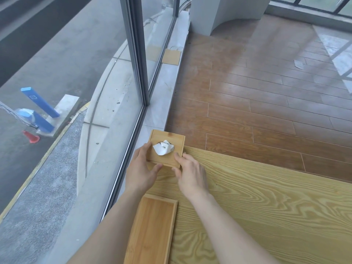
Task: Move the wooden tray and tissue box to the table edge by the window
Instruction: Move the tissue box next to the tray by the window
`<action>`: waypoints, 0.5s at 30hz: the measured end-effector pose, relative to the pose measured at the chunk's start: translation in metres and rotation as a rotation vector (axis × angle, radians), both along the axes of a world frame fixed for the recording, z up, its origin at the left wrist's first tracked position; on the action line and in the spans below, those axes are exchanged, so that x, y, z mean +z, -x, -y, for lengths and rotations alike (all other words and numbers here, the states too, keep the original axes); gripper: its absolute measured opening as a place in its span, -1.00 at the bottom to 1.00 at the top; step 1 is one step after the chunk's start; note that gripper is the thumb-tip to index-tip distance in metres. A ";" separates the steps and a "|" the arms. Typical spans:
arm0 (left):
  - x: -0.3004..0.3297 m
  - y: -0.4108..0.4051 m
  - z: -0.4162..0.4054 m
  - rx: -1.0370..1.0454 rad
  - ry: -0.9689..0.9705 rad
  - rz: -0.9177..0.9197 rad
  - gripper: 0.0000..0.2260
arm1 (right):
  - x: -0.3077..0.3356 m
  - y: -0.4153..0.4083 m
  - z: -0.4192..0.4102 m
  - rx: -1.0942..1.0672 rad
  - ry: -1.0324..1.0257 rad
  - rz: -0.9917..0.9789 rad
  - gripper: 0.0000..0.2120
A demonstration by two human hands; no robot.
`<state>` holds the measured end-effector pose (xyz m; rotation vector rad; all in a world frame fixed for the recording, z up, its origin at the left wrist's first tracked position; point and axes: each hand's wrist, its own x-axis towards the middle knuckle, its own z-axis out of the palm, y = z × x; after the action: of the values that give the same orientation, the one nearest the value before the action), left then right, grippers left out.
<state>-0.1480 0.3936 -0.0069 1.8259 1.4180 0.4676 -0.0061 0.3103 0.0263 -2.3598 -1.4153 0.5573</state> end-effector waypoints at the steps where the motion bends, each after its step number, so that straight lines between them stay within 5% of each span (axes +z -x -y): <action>1: 0.001 0.000 -0.001 -0.003 0.001 -0.001 -0.31 | 0.000 0.000 -0.001 0.000 0.001 0.003 -0.49; 15: 0.005 -0.004 -0.003 -0.001 0.024 -0.007 -0.31 | -0.005 -0.002 -0.003 0.007 -0.011 0.036 -0.50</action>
<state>-0.1444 0.3969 -0.0015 1.8107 1.4216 0.4428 -0.0043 0.3137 0.0212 -2.3690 -1.4393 0.5099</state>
